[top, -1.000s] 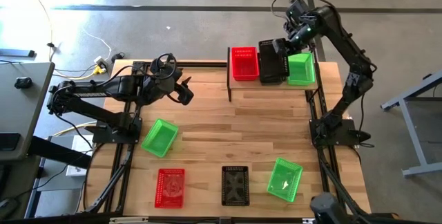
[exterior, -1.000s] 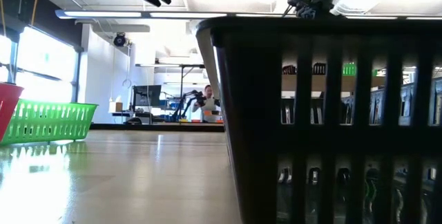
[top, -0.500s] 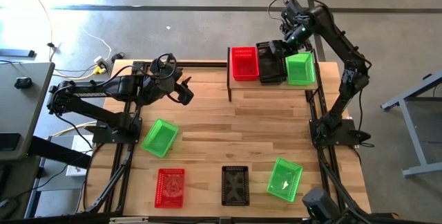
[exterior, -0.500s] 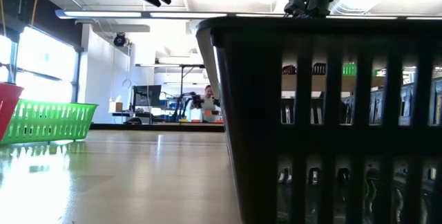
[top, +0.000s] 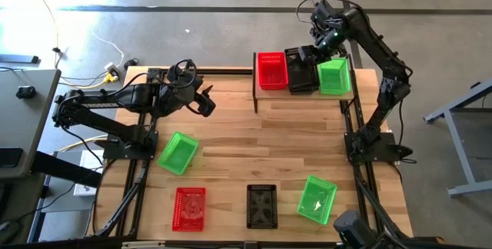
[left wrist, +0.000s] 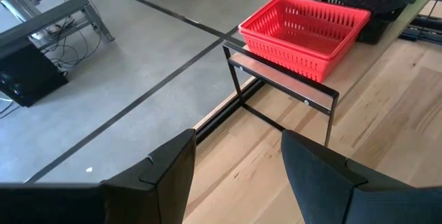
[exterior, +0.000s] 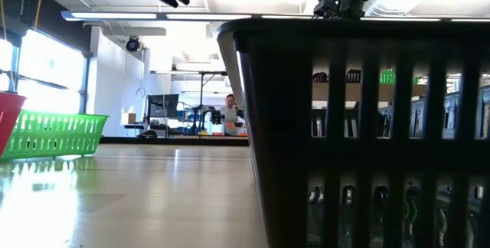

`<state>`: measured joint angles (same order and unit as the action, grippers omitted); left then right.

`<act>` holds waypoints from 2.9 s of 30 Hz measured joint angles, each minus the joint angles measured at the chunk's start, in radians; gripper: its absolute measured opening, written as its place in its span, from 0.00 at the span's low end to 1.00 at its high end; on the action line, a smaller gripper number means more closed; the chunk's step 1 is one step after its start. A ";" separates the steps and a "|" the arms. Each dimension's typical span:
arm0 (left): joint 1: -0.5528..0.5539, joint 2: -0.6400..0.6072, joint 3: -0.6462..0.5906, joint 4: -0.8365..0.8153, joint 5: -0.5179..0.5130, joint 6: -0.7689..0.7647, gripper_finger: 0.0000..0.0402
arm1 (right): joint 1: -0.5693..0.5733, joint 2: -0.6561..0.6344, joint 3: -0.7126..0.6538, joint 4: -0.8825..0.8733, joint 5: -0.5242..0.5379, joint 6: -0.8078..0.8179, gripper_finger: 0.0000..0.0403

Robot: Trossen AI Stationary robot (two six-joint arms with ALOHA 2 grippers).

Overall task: Stack baskets on shelf by color
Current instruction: Stack the top black bin on top of the black bin on the shelf, then stack the bottom green bin on top of the green bin on the shelf

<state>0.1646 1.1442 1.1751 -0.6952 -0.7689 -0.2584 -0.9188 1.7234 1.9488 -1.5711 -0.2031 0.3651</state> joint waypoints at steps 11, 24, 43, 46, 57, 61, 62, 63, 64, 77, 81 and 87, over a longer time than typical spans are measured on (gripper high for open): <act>0.000 0.000 0.000 0.000 0.000 0.000 0.51 | 0.023 0.004 -0.001 0.000 0.009 0.059 0.00; 0.000 0.000 0.000 0.000 0.000 0.000 0.51 | 0.075 0.004 -0.001 0.000 0.026 0.181 0.00; 0.000 0.000 0.000 0.000 0.000 0.026 0.51 | 0.090 0.004 -0.001 0.000 0.083 0.218 0.00; 0.000 0.000 0.000 0.000 0.000 0.034 0.51 | 0.090 0.004 -0.001 0.000 0.083 0.211 0.00; 0.000 0.000 0.000 0.003 0.000 0.034 0.51 | 0.090 0.004 -0.001 0.000 0.073 0.204 0.00; 0.000 0.000 0.000 0.003 0.000 0.027 0.51 | 0.092 0.004 -0.001 0.000 0.063 0.214 0.03; 0.000 0.000 0.000 0.003 0.000 0.027 0.51 | 0.092 0.004 -0.001 0.000 0.063 0.217 0.05; 0.000 0.000 0.000 0.003 -0.001 0.027 0.51 | 0.092 0.004 -0.001 0.000 0.063 0.219 0.07; 0.000 0.000 0.000 0.004 -0.001 0.027 0.51 | 0.092 0.004 -0.001 0.000 0.063 0.219 0.09; 0.000 0.000 0.000 0.004 -0.001 0.026 0.51 | 0.087 0.003 -0.001 0.000 0.102 0.168 0.27; 0.000 0.000 0.000 0.004 0.000 0.026 0.51 | 0.087 0.003 -0.001 0.000 0.161 0.128 0.27; 0.000 0.000 0.000 0.010 0.000 0.023 0.51 | 0.089 -0.022 0.000 0.000 0.196 0.070 0.27</act>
<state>0.1642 1.1446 1.1748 -0.6854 -0.7692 -0.2356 -0.8293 1.7019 1.9484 -1.5707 -0.0074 0.4352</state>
